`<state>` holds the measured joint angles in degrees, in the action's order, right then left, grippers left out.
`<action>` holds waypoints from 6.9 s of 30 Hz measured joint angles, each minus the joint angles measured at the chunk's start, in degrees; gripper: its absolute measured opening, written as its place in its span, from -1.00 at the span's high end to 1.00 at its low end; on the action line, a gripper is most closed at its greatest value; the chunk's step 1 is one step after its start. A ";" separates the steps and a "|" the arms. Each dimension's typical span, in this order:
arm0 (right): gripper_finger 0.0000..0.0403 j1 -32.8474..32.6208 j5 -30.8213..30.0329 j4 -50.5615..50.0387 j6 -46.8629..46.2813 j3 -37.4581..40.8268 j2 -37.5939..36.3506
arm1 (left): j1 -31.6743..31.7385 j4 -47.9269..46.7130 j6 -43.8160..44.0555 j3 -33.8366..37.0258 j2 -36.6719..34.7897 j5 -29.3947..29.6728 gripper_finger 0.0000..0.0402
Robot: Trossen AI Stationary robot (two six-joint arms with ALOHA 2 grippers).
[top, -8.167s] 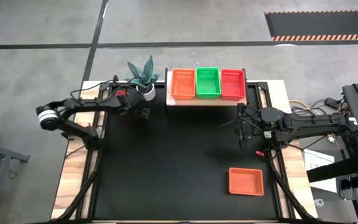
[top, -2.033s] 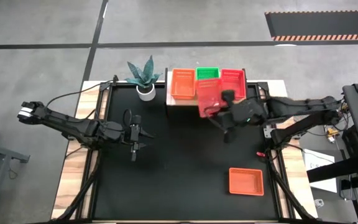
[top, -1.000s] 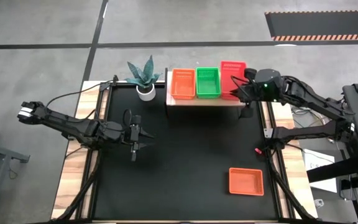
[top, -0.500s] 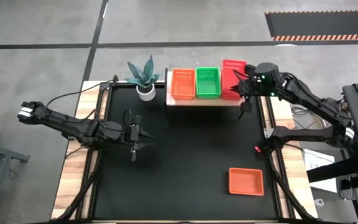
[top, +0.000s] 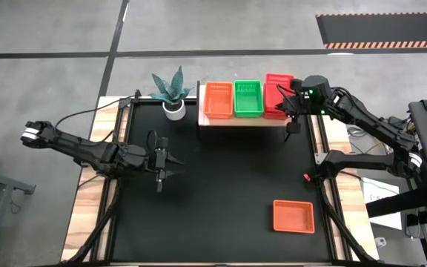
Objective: Stack baskets on shelf by color
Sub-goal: Stack the red bin on top of the red bins on the shelf, then stack the orange bin on top of the orange bins on the shelf
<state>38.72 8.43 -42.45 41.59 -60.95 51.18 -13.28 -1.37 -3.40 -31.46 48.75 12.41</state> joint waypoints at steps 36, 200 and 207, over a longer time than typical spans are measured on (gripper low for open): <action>0.54 -0.04 0.50 -2.50 -4.66 -2.91 1.79 | 0.02 0.04 1.62 0.22 0.00 0.01 0.44; 0.94 -72.96 -0.89 -21.60 -129.82 -19.95 52.37 | 0.01 6.88 1.14 3.02 0.74 -0.01 0.44; 0.95 -72.96 -3.49 -22.13 -108.36 -27.69 52.37 | 0.01 6.91 1.25 3.02 0.74 -0.01 0.44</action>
<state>-34.24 4.94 -64.59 -66.77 -88.63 103.55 -13.27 5.54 -2.15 -28.45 49.50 12.40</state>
